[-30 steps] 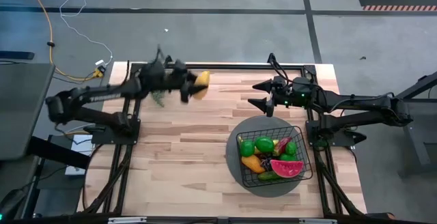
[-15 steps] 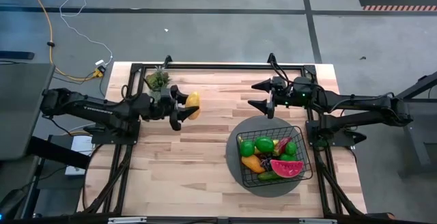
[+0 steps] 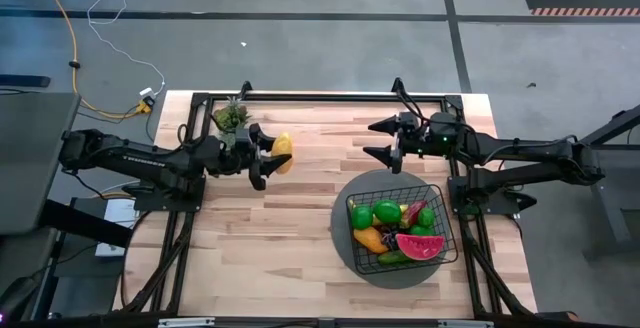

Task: Build produce basket
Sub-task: Put the yellow mango into the black basket

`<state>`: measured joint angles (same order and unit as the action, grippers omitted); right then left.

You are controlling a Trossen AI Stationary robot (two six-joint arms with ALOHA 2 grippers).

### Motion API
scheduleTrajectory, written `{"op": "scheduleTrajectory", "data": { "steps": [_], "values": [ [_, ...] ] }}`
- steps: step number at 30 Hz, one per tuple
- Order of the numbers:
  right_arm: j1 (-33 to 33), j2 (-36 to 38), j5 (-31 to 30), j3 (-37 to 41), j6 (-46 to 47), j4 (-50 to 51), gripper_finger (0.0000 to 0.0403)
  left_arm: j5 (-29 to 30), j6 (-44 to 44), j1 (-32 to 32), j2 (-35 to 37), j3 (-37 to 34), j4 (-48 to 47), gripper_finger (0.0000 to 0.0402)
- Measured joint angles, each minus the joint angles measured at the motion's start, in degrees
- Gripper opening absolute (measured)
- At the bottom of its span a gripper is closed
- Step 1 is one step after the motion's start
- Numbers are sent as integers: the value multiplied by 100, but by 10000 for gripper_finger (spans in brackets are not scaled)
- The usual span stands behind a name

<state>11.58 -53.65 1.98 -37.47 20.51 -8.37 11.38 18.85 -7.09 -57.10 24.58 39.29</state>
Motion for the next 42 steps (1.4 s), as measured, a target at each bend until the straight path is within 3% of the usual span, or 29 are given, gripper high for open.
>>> {"op": "scheduleTrajectory", "data": {
  "steps": [6, 13, 18, 24, 28, 35, 42],
  "values": [
    [1, -141, 118, 4, 168, -385, 394, 0, -105, 0, -193, 98, -48, 231],
    [-328, -904, 257, -8, -134, -1119, 394, -33, -235, 0, -1055, 958, -39, 231],
    [-526, -1465, 420, -444, -21, -1118, 394, -328, -792, 4, -1743, 1446, -43, 231],
    [-655, -1910, 625, -1075, 95, -1119, 394, -336, -609, -18, -2329, 1975, -3, 231],
    [-751, -2087, 629, -1291, -279, -1096, 394, -336, -557, -79, -2406, 2267, 22, 231],
    [-748, -2386, 459, -1346, 203, -1114, 394, -338, -737, -76, -2338, 2421, 181, 231],
    [-789, -2861, 474, -1349, 341, -2478, 394, -474, -515, -72, -2512, 2555, 224, 231]
  ]
}}
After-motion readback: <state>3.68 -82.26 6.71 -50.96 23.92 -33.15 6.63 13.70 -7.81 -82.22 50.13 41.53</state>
